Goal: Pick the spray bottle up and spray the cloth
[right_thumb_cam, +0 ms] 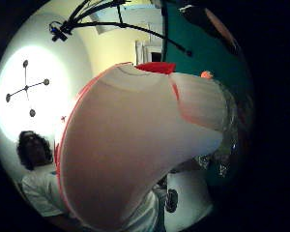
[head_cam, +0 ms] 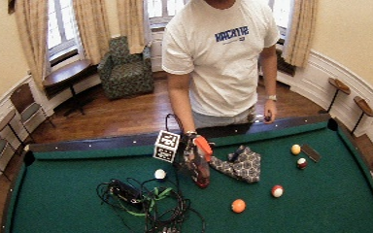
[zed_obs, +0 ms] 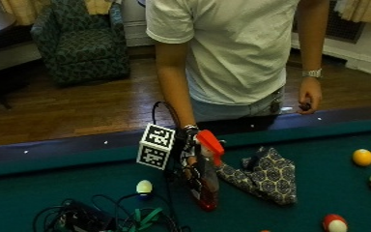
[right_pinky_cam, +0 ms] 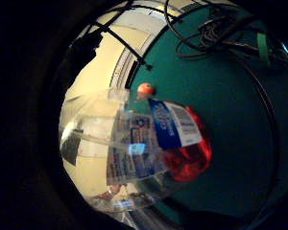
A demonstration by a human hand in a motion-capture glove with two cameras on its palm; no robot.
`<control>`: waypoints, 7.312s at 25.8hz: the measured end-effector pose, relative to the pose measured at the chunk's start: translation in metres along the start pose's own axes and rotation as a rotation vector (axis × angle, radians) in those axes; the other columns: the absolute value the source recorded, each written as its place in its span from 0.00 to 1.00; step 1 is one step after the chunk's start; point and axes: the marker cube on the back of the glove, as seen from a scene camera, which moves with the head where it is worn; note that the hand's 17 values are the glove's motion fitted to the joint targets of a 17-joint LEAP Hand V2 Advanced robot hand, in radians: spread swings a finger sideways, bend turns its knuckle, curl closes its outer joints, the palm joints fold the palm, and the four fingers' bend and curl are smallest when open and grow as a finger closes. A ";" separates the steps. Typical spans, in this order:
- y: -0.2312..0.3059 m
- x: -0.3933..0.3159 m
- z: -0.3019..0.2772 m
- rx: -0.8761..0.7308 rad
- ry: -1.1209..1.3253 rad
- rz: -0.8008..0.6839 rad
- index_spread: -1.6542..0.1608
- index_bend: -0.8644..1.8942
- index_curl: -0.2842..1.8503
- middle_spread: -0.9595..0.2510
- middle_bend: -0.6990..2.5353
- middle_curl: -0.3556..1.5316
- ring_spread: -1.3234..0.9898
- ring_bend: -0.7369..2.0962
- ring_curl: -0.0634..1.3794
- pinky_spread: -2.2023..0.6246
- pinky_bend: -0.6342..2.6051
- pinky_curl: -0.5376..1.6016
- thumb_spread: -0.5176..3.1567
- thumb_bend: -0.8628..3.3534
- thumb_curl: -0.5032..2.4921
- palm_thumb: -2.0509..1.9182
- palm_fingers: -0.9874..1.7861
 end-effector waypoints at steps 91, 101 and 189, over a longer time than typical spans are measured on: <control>0.004 -0.057 0.084 -1.225 1.166 0.251 0.76 0.41 0.41 0.65 0.40 0.47 0.49 0.49 0.37 0.69 0.33 0.44 0.26 0.20 0.43 0.74 0.84; 0.012 -0.020 0.082 -1.273 1.369 0.351 0.76 0.40 0.41 0.65 0.40 0.47 0.49 0.49 0.37 0.69 0.33 0.44 0.26 0.20 0.44 0.74 0.84; 0.008 -0.153 0.375 -0.775 -0.032 -0.391 0.76 0.39 0.43 0.66 0.39 0.47 0.49 0.49 0.37 0.68 0.33 0.44 0.26 0.20 0.46 0.74 0.84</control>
